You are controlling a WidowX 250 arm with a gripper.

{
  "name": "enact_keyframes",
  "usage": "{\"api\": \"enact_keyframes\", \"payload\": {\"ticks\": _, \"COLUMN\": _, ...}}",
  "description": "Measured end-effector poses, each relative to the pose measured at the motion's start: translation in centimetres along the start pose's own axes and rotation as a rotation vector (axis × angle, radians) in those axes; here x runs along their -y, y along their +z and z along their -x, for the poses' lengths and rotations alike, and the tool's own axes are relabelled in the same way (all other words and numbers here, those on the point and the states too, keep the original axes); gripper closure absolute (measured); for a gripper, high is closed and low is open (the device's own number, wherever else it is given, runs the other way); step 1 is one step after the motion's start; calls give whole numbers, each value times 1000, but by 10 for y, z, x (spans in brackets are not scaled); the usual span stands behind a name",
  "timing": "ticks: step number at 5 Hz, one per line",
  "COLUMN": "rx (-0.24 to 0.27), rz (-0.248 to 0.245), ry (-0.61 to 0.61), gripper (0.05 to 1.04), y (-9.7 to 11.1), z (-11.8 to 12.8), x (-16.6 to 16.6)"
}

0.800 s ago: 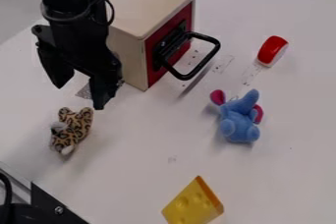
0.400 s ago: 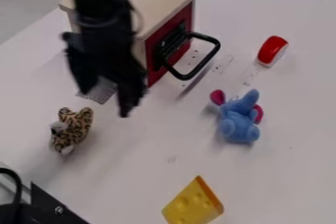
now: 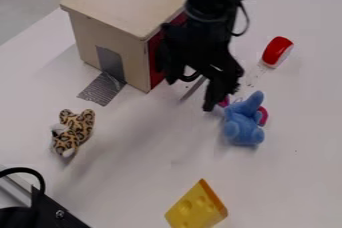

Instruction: Move the blue object on the top of drawer

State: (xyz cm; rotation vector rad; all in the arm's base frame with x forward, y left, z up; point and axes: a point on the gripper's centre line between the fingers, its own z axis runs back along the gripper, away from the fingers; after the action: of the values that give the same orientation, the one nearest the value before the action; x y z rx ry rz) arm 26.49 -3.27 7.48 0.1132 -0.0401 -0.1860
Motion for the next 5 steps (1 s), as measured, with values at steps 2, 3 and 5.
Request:
{"api": "enact_keyframes", "payload": {"ticks": 2, "rx": 10, "rz": 20, "ry": -12, "gripper": 84, "y": -6, "z": -47, "x": 20}}
{"api": "enact_keyframes", "payload": {"ticks": 3, "rx": 5, "rz": 37, "ry": -9, "gripper": 84, "y": -16, "z": -63, "x": 26}}
{"api": "enact_keyframes", "payload": {"ticks": 5, "rx": -38, "rz": 99, "ry": -21, "gripper": 83, "y": -43, "z": -65, "x": 45}}
